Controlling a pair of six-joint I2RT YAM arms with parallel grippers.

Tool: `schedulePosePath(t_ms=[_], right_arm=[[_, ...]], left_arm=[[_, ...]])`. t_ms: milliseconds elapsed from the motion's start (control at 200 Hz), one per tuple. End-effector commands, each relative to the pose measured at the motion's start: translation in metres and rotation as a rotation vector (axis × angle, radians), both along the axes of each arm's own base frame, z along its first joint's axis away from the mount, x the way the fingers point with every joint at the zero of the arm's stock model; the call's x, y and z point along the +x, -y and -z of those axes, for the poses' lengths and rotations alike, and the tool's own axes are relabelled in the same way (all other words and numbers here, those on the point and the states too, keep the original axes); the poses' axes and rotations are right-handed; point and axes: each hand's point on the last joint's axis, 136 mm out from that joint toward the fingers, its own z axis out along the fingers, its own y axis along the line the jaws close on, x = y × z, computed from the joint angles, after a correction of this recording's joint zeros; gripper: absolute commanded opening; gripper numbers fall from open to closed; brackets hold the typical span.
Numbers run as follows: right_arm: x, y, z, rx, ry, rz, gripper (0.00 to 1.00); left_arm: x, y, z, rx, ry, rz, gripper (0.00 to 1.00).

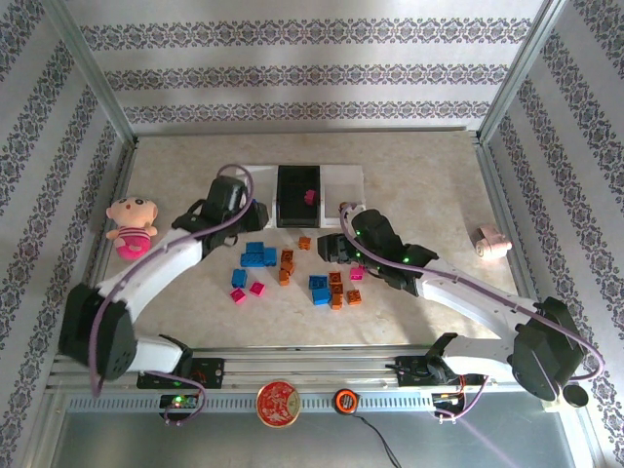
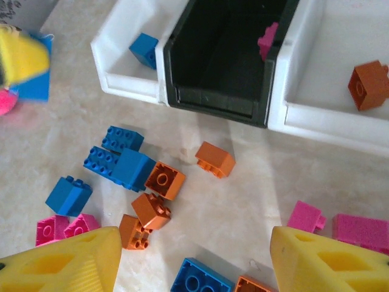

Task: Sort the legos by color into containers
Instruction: Place the lego in the container.

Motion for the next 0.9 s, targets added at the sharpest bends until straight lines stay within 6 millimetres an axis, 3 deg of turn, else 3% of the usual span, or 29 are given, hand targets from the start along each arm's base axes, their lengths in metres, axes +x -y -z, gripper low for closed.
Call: schedulePosePath(t_ms=[0, 135, 285, 520, 610, 725, 894], right_arm=[[-0.004, 0.008, 0.003, 0.010, -0.013, 0.029, 0.67], [-0.012, 0.010, 0.009, 0.002, -0.031, 0.020, 0.67], [-0.019, 0.016, 0.012, -0.003, -0.039, 0.024, 0.67], [-0.029, 0.024, 0.019, -0.011, -0.056, 0.036, 0.68], [-0.031, 0.025, 0.022, -0.015, -0.063, 0.030, 0.69], [-0.033, 0.021, 0.022, -0.015, -0.070, 0.009, 0.69], [-0.038, -0.009, 0.018, -0.029, -0.067, -0.089, 0.69]], left_arm=[[0.045, -0.005, 0.002, -0.003, 0.041, -0.011, 0.17], [0.082, -0.012, 0.016, 0.024, 0.019, -0.052, 0.18], [0.109, -0.019, 0.036, 0.054, -0.032, -0.088, 0.19], [0.129, -0.020, 0.046, 0.075, -0.065, -0.096, 0.46], [0.132, -0.017, 0.030, 0.056, -0.035, -0.091, 0.57], [0.126, -0.010, -0.007, -0.009, 0.040, -0.072, 0.64], [0.091, -0.004, -0.063, -0.122, 0.165, -0.036, 0.71]])
